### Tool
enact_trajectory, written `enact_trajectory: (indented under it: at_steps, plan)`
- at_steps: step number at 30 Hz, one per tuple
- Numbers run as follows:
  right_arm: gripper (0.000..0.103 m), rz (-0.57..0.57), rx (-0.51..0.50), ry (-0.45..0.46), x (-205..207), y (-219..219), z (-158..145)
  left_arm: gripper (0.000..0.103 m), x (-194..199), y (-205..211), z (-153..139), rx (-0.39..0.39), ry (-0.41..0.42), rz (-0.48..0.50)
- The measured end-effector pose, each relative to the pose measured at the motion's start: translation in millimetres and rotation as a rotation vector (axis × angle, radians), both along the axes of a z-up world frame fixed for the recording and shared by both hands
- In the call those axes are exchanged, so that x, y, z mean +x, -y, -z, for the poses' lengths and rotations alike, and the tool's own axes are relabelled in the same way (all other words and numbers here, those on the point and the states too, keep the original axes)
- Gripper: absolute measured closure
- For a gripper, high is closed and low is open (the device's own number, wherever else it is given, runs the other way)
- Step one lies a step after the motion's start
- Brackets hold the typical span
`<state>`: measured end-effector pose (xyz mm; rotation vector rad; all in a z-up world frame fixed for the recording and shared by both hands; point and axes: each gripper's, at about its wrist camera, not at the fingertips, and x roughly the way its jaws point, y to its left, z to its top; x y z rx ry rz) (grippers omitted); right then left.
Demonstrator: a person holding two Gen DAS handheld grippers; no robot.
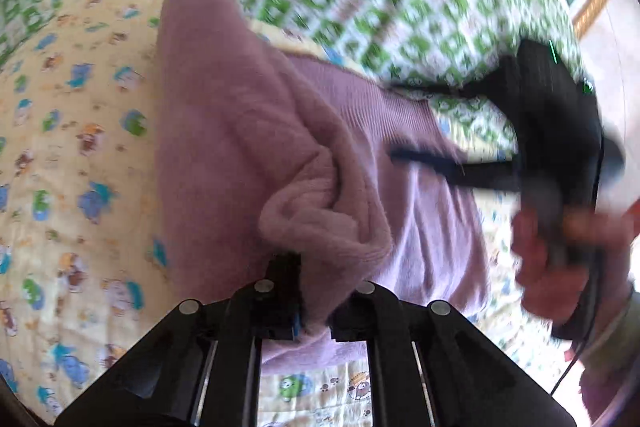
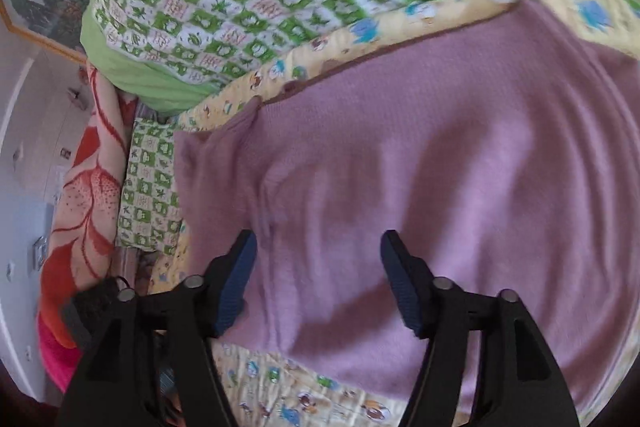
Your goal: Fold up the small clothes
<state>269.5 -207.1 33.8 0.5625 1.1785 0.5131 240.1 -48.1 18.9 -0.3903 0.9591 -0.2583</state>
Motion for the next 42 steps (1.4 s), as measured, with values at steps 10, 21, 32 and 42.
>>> enact_trajectory:
  at_steps: [10,21,32,42]
  plan:
    - [0.009,-0.168,0.01,-0.041,69.9,-67.6,24.6,0.096,8.2,-1.2,12.7,-0.045,-0.041,-0.013]
    - [0.087,-0.247,-0.045,0.036,82.8,-111.8,11.8,0.096,-10.2,-10.5,-12.6,-0.066,-0.006,0.021]
    - [0.088,0.036,-0.141,0.243,12.5,69.1,-72.0,0.095,1.1,123.2,-38.2,-0.159,0.041,0.366]
    - [0.088,0.243,-0.143,0.147,-19.1,165.4,-2.1,0.095,20.9,174.0,11.7,-0.078,-0.072,0.433]
